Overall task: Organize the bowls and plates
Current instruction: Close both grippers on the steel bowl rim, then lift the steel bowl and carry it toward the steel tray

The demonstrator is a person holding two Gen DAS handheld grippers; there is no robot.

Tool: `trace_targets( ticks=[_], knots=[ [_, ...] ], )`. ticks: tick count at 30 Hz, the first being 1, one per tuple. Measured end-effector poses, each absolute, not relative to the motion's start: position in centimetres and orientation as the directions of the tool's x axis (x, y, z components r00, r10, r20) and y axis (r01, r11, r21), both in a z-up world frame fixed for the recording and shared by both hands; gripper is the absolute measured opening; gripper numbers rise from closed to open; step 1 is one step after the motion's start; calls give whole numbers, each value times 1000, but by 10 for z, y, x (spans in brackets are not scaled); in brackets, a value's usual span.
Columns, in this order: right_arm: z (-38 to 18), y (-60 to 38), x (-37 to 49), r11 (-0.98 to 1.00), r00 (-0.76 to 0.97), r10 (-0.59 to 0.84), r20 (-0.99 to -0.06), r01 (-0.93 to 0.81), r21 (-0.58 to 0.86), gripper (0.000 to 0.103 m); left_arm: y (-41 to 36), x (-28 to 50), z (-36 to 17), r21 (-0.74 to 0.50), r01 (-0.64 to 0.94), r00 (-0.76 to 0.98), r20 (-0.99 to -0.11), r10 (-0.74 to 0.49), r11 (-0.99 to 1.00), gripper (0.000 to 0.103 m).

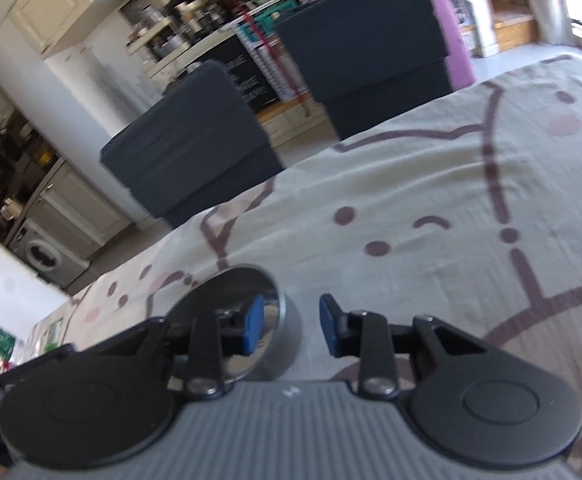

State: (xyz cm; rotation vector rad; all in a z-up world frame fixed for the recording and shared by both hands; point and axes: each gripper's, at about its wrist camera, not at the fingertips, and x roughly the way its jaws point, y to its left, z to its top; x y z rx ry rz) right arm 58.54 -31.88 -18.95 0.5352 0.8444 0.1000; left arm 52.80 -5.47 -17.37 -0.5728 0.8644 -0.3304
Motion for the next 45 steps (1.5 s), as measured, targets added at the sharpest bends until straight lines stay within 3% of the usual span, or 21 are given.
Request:
trace_targets(
  ticks=[1,3,5,8,13,22,36,45],
  knots=[
    [-188,-316,586,872,669,293,-683,105,477,38,-54,528,-174,-589,41,618,-620,-484,807,40],
    [-185,-310,586,897,666,279,-692,76,435,38,-54,528,-176,-581,37,623,-623,-473,813,25],
    [-186,-308,587,902,657,287,-697,61,428,25,-54,528,-177,-585,42,622,-619,-480,810,23],
    [-188,-306,589,909,640,285,-714,56,413,15,-57,528,-175,-585,53,623,-614,-485,809,17],
    [-184,-307,586,917,656,263,-708,57,394,10,-59,524,-167,-566,66,630,-615,-474,822,7],
    [-152,-302,567,929,682,242,-690,43,369,8,-56,502,-124,-584,65,674,-573,-467,809,6],
    [-37,-296,480,953,738,180,-650,32,301,8,-54,411,-23,-584,125,730,-493,-473,802,4],
    [4,-288,406,963,762,173,-624,1,268,8,-48,357,-1,-599,149,733,-467,-495,787,4]
  ],
)
